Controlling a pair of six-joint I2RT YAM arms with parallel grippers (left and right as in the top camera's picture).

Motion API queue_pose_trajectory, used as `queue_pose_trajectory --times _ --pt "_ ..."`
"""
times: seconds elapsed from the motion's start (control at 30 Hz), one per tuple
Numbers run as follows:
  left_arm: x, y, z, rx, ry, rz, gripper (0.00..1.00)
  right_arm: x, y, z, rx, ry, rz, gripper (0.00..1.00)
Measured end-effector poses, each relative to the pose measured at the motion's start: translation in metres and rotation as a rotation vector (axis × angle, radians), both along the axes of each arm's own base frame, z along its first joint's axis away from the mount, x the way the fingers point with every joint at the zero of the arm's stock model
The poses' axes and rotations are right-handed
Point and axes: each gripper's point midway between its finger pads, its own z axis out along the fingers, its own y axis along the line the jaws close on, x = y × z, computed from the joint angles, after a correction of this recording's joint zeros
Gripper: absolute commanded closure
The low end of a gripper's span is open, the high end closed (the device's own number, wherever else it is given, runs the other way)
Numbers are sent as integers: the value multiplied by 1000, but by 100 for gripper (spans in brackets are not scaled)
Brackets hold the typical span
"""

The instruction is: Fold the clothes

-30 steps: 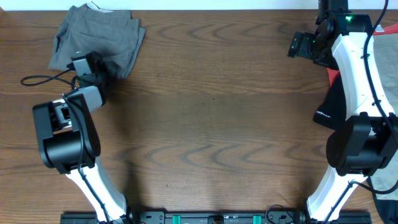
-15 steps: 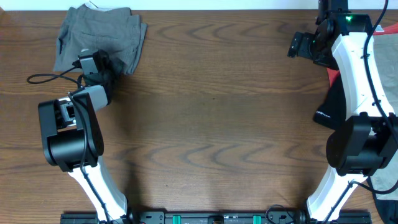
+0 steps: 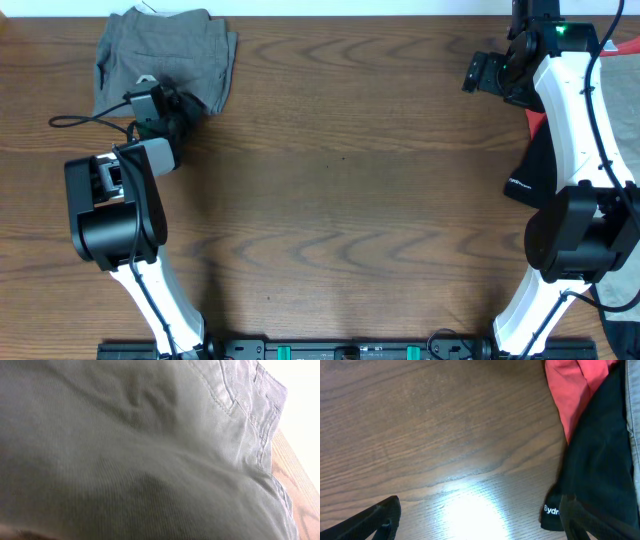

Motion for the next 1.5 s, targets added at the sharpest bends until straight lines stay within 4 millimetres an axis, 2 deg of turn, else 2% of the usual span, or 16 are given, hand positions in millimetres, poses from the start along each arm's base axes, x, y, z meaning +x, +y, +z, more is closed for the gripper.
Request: queue_pose_trajectory --times 0.17,0.3,0.57,0.63,0.67,0.73,0.83,0.9,1.07,1.33,1.5 --pt "-14 -4 3 -11 63 -40 60 0 0 0 0 0 0 1" --pt "-29 3 10 -15 115 -35 54 0 0 0 0 0 0 1" --pt "-53 33 56 15 127 9 55 0 0 0 0 0 0 1" --pt "-55 38 73 25 100 19 66 0 0 0 0 0 0 1" --pt "-54 39 83 35 79 21 77 0 0 0 0 0 0 1" --pt "-51 39 101 52 31 22 92 0 0 0 0 0 0 1" --pt "-42 36 125 85 -48 4 94 0 0 0 0 0 0 1" --pt "-37 31 130 96 -73 -7 94 0 0 0 0 0 0 1" --pt "-31 25 112 122 -44 -1 94 0 0 0 0 0 0 1" --pt "-11 34 53 150 -23 28 94 0 0 0 0 0 0 1" --pt "-9 36 22 167 12 20 94 0 0 0 0 0 0 1"
